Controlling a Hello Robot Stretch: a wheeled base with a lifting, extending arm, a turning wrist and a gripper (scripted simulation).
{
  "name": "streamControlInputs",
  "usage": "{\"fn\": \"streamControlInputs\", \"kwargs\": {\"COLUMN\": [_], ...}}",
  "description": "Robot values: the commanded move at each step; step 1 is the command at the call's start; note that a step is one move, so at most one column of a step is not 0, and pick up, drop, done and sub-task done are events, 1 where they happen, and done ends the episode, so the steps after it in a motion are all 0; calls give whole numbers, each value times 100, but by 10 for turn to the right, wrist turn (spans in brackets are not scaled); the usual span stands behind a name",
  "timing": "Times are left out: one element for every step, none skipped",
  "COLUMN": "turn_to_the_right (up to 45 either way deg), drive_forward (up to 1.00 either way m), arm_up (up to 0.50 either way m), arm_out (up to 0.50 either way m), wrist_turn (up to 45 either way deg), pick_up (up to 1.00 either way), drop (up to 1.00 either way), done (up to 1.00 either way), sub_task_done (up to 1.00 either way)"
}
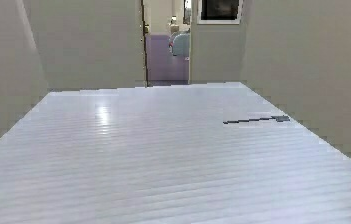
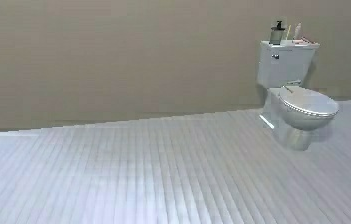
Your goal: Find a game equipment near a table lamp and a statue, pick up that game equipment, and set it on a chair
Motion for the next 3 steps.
{"fn": "streamControlInputs", "kwargs": {"turn_to_the_right": [0,0,0], "drive_forward": [100,100,100], "arm_up": [0,0,0], "arm_out": [0,0,0], "wrist_turn": [0,0,0], "pick_up": [0,0,0], "drop": [0,0,0], "done": [0,0,0], "sub_task_done": [0,0,0]}}
